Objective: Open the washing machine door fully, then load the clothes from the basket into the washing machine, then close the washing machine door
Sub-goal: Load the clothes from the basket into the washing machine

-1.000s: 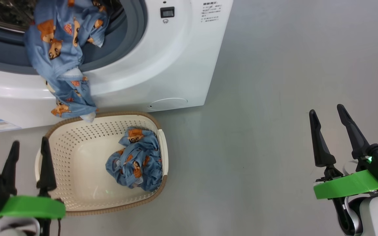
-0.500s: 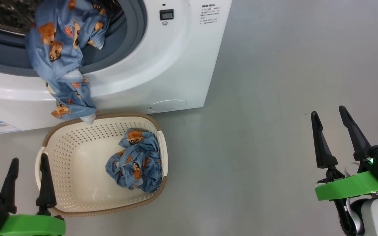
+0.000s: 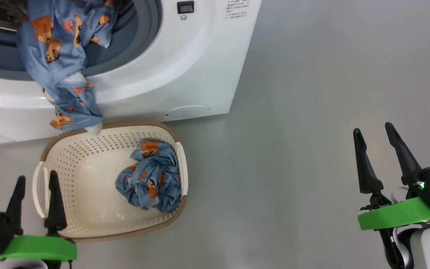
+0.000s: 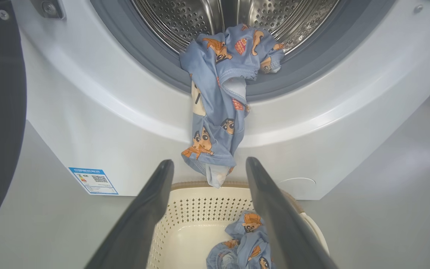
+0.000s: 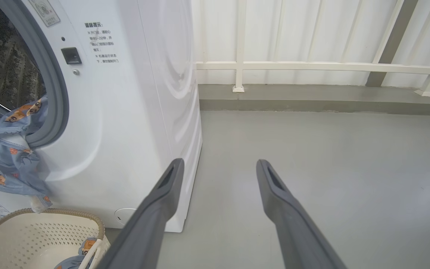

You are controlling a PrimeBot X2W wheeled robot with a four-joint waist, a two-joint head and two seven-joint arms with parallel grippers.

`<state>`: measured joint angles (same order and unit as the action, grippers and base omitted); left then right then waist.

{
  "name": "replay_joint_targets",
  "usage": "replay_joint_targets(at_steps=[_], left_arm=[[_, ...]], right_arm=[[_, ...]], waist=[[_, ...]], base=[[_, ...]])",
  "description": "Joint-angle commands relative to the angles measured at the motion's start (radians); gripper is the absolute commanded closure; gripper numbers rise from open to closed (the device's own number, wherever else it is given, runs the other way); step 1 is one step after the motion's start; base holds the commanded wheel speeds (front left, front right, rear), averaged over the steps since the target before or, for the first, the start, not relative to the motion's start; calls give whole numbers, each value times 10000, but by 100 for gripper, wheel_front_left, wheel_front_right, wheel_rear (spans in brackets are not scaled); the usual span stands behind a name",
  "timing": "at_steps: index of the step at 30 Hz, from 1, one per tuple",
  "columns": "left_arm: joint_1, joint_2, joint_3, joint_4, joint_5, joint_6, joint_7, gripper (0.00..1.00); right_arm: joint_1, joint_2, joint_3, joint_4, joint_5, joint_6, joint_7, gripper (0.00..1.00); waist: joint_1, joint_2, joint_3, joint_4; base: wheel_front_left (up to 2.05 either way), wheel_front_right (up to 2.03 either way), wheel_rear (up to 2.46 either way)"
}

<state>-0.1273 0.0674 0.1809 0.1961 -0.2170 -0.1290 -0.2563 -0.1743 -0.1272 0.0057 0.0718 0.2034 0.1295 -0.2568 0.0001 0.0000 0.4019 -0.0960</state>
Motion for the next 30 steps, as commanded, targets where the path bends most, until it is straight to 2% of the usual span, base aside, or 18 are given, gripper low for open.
replay_joint_targets(at_steps=[1,19,30], left_arm=[[-288,221,272,-35,-85,-17,-55,0],[-3467,908,-244,3003,-273,-17,-55,0],[-5278,1583,-429,4716,-134,-17,-55,0]], right_arm=[[-74,-24,170,-273,38,12,-49,0],[-795,281,181,-418,-29,12,-49,0],[-1190,424,394,-442,-14,12,-49,0]], waist=[[-1,0,182,-29],[-1,0,1571,-177],[-1,0,2077,-479]], base=[[0,0,0],[0,0,0],[0,0,0]])
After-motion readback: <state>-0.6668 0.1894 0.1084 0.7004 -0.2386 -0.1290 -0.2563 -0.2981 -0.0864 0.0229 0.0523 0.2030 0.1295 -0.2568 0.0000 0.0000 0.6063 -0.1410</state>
